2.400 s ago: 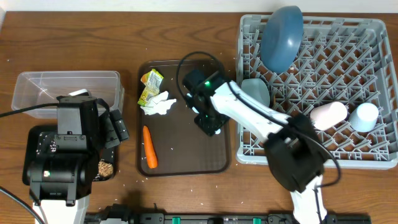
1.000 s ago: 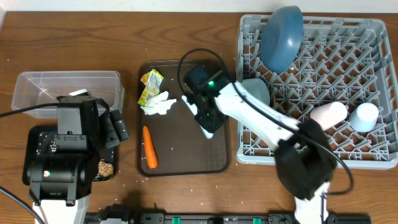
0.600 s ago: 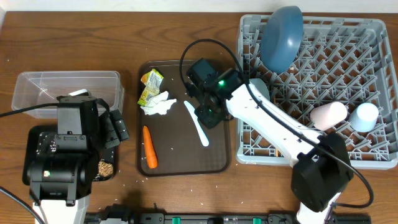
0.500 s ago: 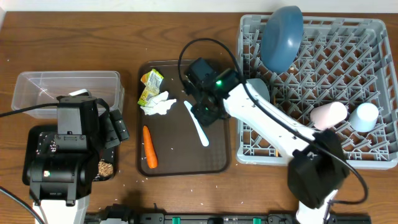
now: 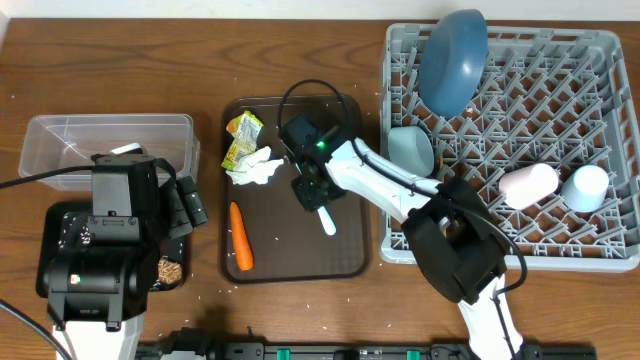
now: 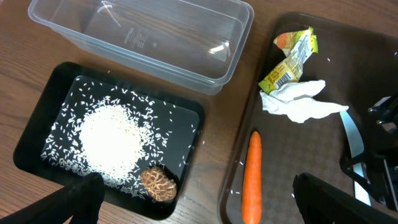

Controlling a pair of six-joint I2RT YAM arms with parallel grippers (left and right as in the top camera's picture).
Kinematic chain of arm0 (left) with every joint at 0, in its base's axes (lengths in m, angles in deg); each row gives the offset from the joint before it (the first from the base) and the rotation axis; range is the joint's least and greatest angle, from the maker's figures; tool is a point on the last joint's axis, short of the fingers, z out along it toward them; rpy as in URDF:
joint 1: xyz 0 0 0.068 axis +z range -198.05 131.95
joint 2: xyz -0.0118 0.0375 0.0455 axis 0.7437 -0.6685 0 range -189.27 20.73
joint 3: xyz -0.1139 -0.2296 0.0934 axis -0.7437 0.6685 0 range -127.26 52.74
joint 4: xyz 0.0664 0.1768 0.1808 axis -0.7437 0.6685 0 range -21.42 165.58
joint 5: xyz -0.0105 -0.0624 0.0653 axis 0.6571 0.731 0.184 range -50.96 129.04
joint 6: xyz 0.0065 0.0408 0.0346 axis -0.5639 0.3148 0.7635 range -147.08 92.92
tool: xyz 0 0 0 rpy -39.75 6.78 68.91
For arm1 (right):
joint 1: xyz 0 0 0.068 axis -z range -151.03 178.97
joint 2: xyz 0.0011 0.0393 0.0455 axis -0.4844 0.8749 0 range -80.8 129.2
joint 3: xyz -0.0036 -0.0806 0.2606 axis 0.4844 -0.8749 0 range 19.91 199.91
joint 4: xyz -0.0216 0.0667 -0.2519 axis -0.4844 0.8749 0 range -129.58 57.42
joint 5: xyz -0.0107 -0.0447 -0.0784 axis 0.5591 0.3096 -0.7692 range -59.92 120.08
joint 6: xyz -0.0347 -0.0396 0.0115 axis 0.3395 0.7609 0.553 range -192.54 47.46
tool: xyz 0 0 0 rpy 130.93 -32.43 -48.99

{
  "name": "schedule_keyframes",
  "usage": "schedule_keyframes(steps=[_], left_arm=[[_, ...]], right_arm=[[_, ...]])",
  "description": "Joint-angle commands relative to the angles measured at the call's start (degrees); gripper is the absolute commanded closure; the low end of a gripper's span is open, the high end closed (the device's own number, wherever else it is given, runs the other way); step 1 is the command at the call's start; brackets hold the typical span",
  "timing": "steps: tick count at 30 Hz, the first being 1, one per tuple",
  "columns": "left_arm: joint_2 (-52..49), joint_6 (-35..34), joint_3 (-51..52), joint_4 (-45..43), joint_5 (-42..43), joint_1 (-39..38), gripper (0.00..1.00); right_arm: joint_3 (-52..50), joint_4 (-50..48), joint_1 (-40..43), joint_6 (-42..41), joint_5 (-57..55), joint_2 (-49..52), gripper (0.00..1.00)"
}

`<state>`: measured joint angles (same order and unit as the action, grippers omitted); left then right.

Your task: Sort waste into correct bins and load items into the dishwasher rack

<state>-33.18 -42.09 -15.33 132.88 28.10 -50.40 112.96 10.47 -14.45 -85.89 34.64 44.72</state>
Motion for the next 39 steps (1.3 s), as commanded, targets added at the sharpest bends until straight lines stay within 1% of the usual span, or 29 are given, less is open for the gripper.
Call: schedule_keyframes(steps=[1, 5, 8, 10, 12, 15, 27, 34, 39], left_arm=[[0.0, -0.3, -0.8, 0.2, -0.9, 0.1, 0.02], [0.0, -0.3, -0.8, 0.2, -0.9, 0.1, 0.02], [0.0, -0.3, -0.8, 0.2, -0.9, 0.1, 0.02], [0.0, -0.3, -0.8, 0.2, -0.9, 0.1, 0.02], [0.0, -0.3, -0.8, 0.2, -0.9, 0.1, 0.02], [0.0, -0.3, -0.8, 0.2, -0.9, 0.1, 0.02], [0.0, -0.3, -0.8, 0.2, -0.9, 0.1, 0.02], [0.0, -0.3, -0.8, 0.2, -0.9, 0.1, 0.02], [0.0, -0.3, -0.8, 0.2, -0.9, 0.1, 0.02]], right_arm=[[-0.1, 0.0, -0.5, -1.6, 1.4, 0.9, 0.71], [-0.1, 0.4, -0.5, -2.8, 3.0, 1.0, 0.79], [-0.1, 0.4, -0.5, -3.0, 2.8, 1.0, 0.82], [-0.1, 0.5, -0.5, -4.1, 1.9, 1.0, 0.86], [-0.1, 0.5, -0.5, -5.2, 0.7, 1.0, 0.93], [-0.1, 0.5, -0.5, -5.3, 0.3, 1.0, 0.94], [1.1, 1.7, -0.5, -3.3, -1.5, -0.4, 0.95], [1.7, 4.0, 0.3, -4.1, -2.8, -5.2, 0.96], [1.7, 5.4, 2.3, -5.6, -2.8, -11.1, 0.96]])
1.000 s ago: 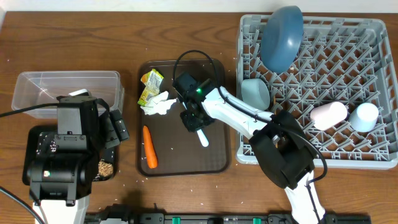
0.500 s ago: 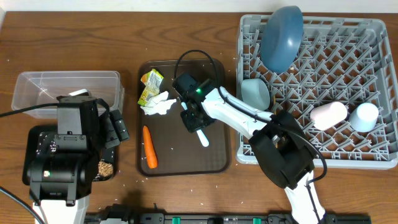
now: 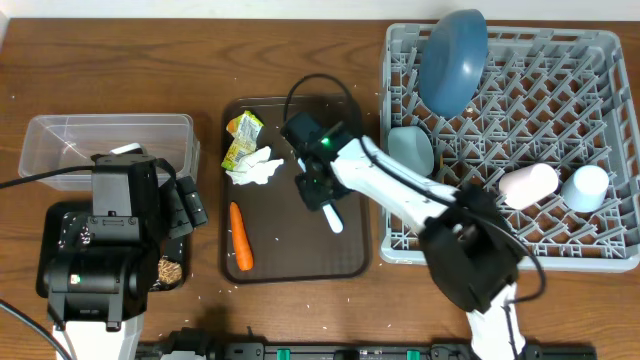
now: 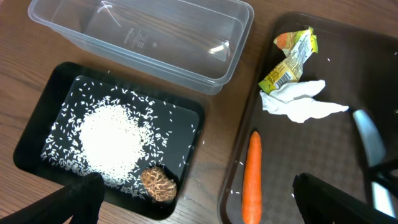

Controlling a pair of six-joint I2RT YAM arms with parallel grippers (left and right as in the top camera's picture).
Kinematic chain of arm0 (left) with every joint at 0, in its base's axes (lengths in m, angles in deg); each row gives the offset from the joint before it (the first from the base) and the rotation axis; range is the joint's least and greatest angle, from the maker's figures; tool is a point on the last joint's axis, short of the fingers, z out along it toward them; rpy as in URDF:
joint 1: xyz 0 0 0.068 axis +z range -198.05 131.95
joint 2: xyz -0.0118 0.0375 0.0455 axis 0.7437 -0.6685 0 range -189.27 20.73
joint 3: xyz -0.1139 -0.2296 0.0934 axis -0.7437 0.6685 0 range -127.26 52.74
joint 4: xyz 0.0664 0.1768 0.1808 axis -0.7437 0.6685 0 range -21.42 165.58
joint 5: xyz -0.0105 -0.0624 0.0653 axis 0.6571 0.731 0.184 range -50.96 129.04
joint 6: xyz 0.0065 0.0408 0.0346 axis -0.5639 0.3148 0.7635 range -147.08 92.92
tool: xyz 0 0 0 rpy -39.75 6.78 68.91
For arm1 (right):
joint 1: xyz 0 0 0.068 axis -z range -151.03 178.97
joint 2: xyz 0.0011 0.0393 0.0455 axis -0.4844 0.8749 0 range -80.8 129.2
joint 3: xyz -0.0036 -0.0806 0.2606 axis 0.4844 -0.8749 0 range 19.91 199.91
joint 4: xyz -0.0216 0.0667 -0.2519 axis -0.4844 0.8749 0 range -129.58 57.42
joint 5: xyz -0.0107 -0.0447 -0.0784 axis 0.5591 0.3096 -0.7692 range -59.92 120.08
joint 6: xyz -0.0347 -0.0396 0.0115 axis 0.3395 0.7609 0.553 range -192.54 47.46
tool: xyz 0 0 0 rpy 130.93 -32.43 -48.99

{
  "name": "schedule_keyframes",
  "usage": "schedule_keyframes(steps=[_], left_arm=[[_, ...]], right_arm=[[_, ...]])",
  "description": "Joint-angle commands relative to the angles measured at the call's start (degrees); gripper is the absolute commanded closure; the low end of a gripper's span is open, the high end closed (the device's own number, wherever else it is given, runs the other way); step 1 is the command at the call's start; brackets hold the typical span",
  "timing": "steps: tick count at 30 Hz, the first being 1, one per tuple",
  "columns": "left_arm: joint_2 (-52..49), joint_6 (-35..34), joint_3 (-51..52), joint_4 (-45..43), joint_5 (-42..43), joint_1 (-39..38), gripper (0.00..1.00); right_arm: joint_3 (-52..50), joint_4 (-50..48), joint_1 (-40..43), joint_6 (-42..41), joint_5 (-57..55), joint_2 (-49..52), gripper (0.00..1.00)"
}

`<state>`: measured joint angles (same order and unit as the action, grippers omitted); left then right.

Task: Sort waste into correct bins and load items into the dishwasher rack
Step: 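Carry the knife right and drop it into the dish rack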

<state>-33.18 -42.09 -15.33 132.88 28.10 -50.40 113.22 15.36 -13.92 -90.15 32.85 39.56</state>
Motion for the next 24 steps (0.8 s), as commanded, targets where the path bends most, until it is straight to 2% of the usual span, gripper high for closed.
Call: schedule_keyframes(steps=[1, 12, 19, 24], left_arm=[[0.0, -0.3, -0.8, 0.2, -0.9, 0.1, 0.02], [0.0, -0.3, -0.8, 0.2, -0.9, 0.1, 0.02], [0.0, -0.3, -0.8, 0.2, -0.9, 0.1, 0.02], [0.0, -0.3, -0.8, 0.2, -0.9, 0.1, 0.02]], right_arm=[[1.5, 0.7, 2.4, -1.3, -1.0, -7.8, 0.96], [1.5, 12.3, 13.7, -3.6, -6.4, -27.6, 0.92], [1.3, 22.1, 22.0, -4.6, -6.4, -29.6, 0.92], [-1.5, 25.5, 24.6, -4.7, -5.5, -29.1, 0.92]])
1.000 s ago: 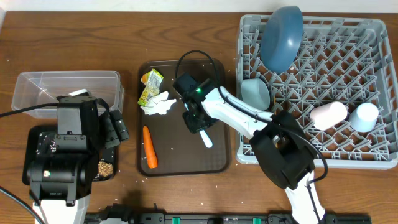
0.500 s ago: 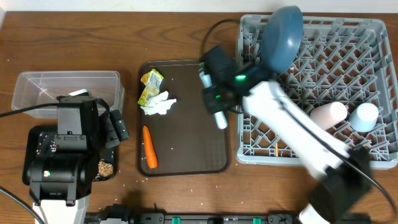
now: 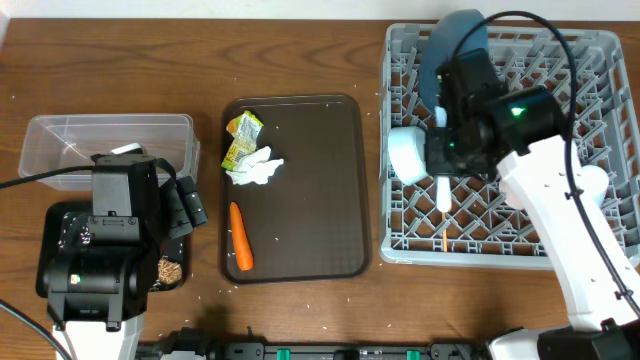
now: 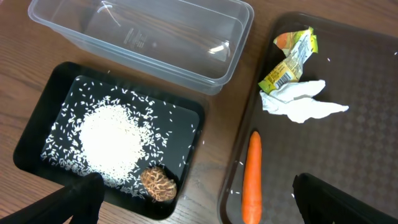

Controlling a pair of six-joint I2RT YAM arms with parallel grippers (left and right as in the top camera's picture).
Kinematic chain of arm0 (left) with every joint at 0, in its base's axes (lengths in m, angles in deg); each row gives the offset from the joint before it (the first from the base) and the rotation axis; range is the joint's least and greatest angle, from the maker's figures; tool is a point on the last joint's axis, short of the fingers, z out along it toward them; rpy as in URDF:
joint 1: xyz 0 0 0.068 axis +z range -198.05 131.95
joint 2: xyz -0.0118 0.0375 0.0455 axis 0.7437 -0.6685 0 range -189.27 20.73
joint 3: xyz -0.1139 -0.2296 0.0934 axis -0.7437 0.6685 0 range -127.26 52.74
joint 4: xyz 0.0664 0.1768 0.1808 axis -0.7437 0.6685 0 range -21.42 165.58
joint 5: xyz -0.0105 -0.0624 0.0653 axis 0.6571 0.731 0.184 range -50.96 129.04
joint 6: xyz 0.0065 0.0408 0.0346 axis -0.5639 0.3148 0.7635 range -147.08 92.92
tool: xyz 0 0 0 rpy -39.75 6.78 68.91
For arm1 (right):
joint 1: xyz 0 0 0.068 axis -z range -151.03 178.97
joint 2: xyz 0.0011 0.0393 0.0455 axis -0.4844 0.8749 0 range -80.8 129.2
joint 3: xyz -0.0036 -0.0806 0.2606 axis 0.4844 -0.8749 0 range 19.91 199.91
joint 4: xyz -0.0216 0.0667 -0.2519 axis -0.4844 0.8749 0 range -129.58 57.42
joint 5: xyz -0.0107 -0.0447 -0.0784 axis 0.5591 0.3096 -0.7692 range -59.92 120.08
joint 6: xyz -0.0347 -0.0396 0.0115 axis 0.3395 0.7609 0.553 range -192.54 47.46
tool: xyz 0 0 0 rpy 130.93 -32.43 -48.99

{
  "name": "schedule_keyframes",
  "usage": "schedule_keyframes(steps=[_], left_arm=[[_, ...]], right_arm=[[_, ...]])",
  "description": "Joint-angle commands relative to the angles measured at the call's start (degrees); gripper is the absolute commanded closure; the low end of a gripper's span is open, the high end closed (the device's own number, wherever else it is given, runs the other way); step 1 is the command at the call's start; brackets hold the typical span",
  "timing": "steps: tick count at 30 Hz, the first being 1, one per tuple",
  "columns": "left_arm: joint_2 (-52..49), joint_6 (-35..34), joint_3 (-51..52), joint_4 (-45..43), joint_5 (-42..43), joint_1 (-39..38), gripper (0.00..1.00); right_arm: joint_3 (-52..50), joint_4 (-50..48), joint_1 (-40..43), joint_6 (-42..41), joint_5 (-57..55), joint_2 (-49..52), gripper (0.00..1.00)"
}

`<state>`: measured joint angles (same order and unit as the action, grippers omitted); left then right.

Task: Sort waste into correct bins and load items into the dishwasher rack
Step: 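Carry the knife right and drop it into the dish rack, then move the right gripper back left over the food tray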

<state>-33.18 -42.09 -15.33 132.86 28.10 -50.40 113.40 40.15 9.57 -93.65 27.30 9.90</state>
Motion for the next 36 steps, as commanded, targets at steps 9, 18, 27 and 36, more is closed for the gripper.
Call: schedule_keyframes(steps=[9, 18, 27, 36], left_arm=[[0.0, -0.3, -0.8, 0.2, -0.9, 0.1, 0.02], [0.0, -0.3, -0.8, 0.2, -0.9, 0.1, 0.02], [0.0, -0.3, -0.8, 0.2, -0.9, 0.1, 0.02], [0.0, -0.3, -0.8, 0.2, -0.9, 0.1, 0.02]], right_arm=[[-12.4, -1.2, 5.2, -4.2, -0.2, 0.6, 0.92], [-18.3, -7.4, 7.6, -0.9, -2.8, 1.1, 0.89], [-18.4, -11.1, 7.9, 3.1, -6.8, 1.6, 0.90], [-17.7, -18.3, 1.8, 16.5, 11.3, -0.2, 0.76]])
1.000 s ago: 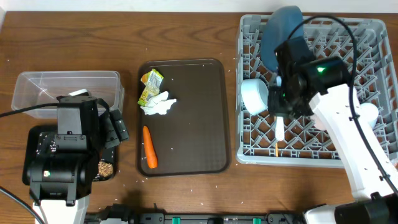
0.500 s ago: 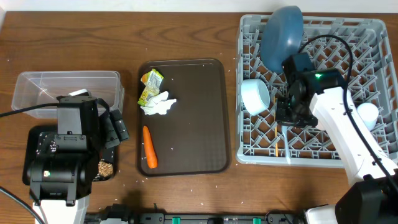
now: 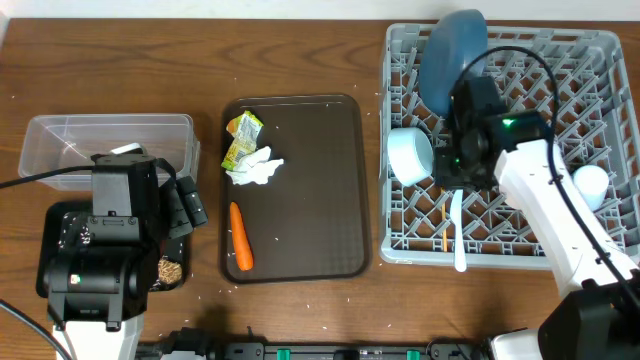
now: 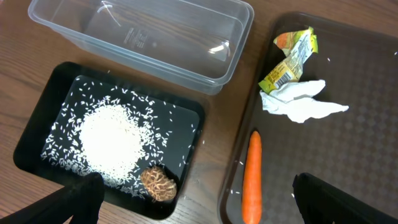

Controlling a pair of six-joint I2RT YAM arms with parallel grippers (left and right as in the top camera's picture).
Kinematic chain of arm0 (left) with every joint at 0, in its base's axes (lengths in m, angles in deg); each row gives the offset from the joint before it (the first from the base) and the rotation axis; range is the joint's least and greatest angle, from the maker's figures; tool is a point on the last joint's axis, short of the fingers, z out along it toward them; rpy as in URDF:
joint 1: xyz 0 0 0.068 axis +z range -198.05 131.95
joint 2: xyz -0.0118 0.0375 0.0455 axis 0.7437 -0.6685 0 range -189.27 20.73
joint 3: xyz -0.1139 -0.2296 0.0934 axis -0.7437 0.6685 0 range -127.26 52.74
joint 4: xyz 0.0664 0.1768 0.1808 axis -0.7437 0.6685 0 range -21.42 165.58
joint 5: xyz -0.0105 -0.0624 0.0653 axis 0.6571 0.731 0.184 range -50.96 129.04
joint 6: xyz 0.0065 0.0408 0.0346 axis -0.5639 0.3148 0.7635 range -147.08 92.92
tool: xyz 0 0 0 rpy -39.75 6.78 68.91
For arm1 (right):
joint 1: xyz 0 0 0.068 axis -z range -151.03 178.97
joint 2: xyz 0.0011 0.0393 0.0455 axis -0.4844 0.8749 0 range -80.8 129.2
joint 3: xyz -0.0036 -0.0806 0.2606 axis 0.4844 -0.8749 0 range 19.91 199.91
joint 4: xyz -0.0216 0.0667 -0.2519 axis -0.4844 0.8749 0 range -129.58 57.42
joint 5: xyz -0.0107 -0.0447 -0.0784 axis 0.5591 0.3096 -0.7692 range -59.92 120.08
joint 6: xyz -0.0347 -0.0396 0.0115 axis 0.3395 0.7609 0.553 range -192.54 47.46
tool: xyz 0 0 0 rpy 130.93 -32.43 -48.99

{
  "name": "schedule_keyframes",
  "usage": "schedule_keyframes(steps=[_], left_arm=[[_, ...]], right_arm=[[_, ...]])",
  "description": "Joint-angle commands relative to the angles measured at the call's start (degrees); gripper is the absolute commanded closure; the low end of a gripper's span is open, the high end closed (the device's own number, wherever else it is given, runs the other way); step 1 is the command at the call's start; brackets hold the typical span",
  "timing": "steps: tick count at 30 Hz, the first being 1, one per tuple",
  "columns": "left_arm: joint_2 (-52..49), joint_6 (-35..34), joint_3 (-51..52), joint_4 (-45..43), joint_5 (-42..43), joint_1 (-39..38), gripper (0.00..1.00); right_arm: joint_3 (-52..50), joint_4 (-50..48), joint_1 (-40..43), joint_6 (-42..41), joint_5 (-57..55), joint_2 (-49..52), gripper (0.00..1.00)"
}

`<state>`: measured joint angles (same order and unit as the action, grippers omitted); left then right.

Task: Sort waste into correct bins and load items into the dishwasher rack
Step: 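Move the right gripper back left over the food tray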

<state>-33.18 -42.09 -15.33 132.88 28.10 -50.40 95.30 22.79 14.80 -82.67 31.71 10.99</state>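
Observation:
A white utensil [image 3: 458, 232] lies lengthwise on the front of the grey dishwasher rack [image 3: 600, 240], its near end past the rack's edge. My right gripper [image 3: 456, 178] hovers at its far end; whether the fingers still grip it is unclear. On the brown tray [image 3: 320, 200] remain a carrot [image 4: 252, 177], a crumpled white tissue [image 4: 301, 102] and a yellow wrapper [image 4: 291, 59]. My left gripper [image 4: 199, 204] stands open above the gap between tray and black bin [image 4: 137, 89], holding nothing.
The black bin holds rice and a brown mushroom [image 4: 157, 183]. Behind it stands a clear plastic container [image 4: 143, 37]. In the rack are a blue bowl [image 3: 452, 60], a white cup [image 3: 410, 155] and a pale cup [image 3: 590, 185]. My left arm [image 3: 100, 250] covers the table's left front.
The right gripper has shifted slightly toward the rack's front. The white utensil, then short and tilted under the gripper, now lies flat along the rack. The left arm is unchanged.
At first my right gripper was down on the tray at the white utensil. Then it had the utensil at the tray's middle. Then arm and utensil were over the rack, the tray left with waste only. Now the utensil lies in the rack.

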Motion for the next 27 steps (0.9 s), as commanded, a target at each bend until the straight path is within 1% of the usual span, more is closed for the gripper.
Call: schedule_keyframes(steps=[1, 3, 4, 5, 7, 9, 10, 11, 13, 15, 16, 18, 19, 21, 23, 25, 27], left_arm=[[0.0, -0.3, -0.8, 0.2, -0.9, 0.1, 0.02], [0.0, -0.3, -0.8, 0.2, -0.9, 0.1, 0.02], [0.0, -0.3, -0.8, 0.2, -0.9, 0.1, 0.02], [0.0, -0.3, -0.8, 0.2, -0.9, 0.1, 0.02], [0.0, -0.3, -0.8, 0.2, -0.9, 0.1, 0.02], [0.0, -0.3, -0.8, 0.2, -0.9, 0.1, 0.02], [0.0, -0.3, -0.8, 0.2, -0.9, 0.1, 0.02], [0.0, -0.3, -0.8, 0.2, -0.9, 0.1, 0.02], [0.0, -0.3, -0.8, 0.2, -0.9, 0.1, 0.02], [0.0, -0.3, -0.8, 0.2, -0.9, 0.1, 0.02], [0.0, -0.3, -0.8, 0.2, -0.9, 0.1, 0.02], [0.0, -0.3, -0.8, 0.2, -0.9, 0.1, 0.02], [0.0, -0.3, -0.8, 0.2, -0.9, 0.1, 0.02], [0.0, -0.3, -0.8, 0.2, -0.9, 0.1, 0.02], [0.0, -0.3, -0.8, 0.2, -0.9, 0.1, 0.02], [0.0, -0.3, -0.8, 0.2, -0.9, 0.1, 0.02], [0.0, -0.3, -0.8, 0.2, -0.9, 0.1, 0.02]], right_arm=[[0.4, -1.9, -5.3, 6.3, 6.8, -1.9, 0.75], [0.4, -2.9, -9.1, 6.5, 4.0, -2.6, 0.73], [0.4, -2.6, -11.0, 4.9, 1.4, -2.7, 0.71], [0.3, -1.6, -12.3, 3.1, -1.0, -2.6, 0.73], [0.2, 1.0, -14.2, 0.7, -3.6, -2.2, 0.80], [0.1, 2.4, -15.2, 1.2, -0.9, -1.8, 0.82], [0.1, 2.3, -15.6, 2.9, 1.4, -1.7, 0.86], [0.1, 1.7, -16.2, 6.2, 4.7, -1.5, 0.88], [0.1, 0.0, -17.6, 10.3, 9.2, -1.1, 0.88], [0.1, -2.6, -19.4, 11.1, 11.2, -0.5, 0.82], [0.1, -4.2, -20.4, 10.8, 11.4, 0.1, 0.80], [0.1, -7.9, -22.4, 9.1, 11.3, 1.4, 0.78], [0.1, -9.8, -23.3, 8.0, 11.4, 2.0, 0.74], [0.1, -13.8, -25.0, 4.9, 10.9, 3.9, 0.67], [0.1, -17.2, -26.3, 0.3, 8.2, 6.0, 0.67], [0.1, -19.6, -26.9, -3.2, 4.3, 8.2, 0.61], [0.1, -22.2, -27.0, -5.8, 1.3, 10.3, 0.61]])
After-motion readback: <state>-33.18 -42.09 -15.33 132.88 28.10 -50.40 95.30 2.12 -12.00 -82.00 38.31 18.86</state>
